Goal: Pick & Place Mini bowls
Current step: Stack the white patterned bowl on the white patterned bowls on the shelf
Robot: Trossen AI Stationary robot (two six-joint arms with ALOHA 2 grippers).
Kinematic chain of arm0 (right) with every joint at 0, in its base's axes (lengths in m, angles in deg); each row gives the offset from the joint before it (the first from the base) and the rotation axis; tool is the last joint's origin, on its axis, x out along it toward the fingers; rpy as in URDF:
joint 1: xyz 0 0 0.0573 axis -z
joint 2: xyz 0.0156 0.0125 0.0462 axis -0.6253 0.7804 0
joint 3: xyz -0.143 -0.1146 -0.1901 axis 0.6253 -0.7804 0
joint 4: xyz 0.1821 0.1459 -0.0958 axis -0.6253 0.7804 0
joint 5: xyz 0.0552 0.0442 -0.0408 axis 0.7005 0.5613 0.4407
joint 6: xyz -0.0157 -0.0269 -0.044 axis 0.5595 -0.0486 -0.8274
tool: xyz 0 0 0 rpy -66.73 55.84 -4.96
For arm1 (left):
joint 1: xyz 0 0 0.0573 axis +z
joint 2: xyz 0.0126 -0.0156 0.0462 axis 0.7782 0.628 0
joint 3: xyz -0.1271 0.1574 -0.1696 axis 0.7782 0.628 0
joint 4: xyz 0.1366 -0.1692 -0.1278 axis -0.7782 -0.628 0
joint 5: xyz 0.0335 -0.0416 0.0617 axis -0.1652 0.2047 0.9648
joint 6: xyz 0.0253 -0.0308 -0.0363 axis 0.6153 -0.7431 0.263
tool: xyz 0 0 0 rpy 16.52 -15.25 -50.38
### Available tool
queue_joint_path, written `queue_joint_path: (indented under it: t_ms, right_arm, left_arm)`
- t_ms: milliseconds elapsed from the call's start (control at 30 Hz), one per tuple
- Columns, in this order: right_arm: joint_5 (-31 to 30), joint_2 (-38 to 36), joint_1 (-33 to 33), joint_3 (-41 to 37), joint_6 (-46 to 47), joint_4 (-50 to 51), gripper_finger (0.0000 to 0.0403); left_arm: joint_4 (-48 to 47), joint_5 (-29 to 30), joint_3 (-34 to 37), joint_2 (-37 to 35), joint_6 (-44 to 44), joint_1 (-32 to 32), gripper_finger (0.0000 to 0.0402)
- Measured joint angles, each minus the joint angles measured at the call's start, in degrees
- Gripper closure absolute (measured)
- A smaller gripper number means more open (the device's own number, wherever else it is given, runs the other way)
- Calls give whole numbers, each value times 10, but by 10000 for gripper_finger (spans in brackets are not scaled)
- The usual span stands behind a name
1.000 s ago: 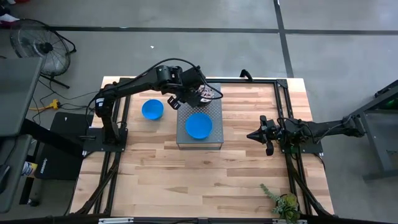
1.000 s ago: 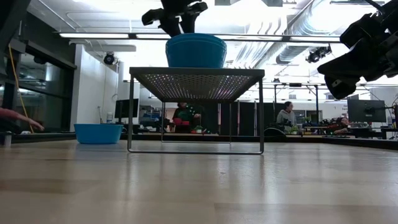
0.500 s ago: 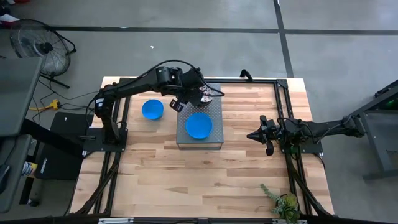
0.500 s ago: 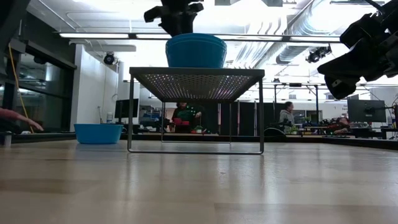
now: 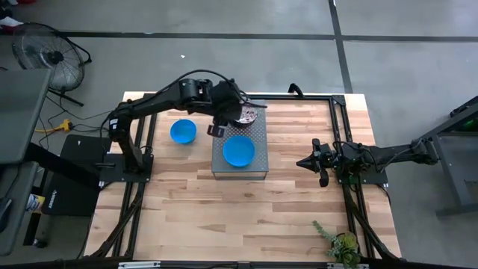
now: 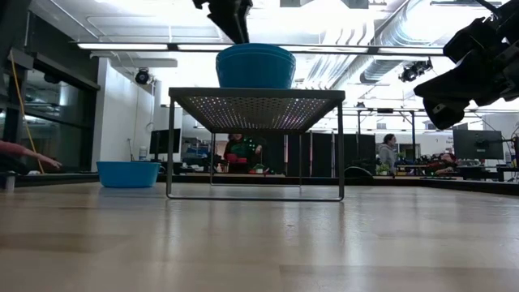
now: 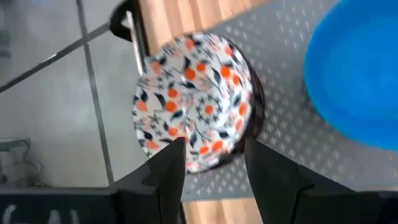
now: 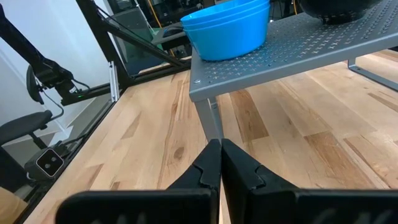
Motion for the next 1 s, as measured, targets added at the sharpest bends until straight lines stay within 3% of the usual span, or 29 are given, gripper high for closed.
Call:
queue_joint_path:
  t_ms: [367,733,1000]
  right_arm:
    - [0,0,0,0,0,0,402]
    - [0,2,0,0,0,0,402]
    - [0,9,0,0,0,0,402]
  left_arm:
    - [119,30,63,-31,-17,0,241]
    - [361,31,299,-152,-14,2,241]
    - [500,23,393,-178,-58,23,241]
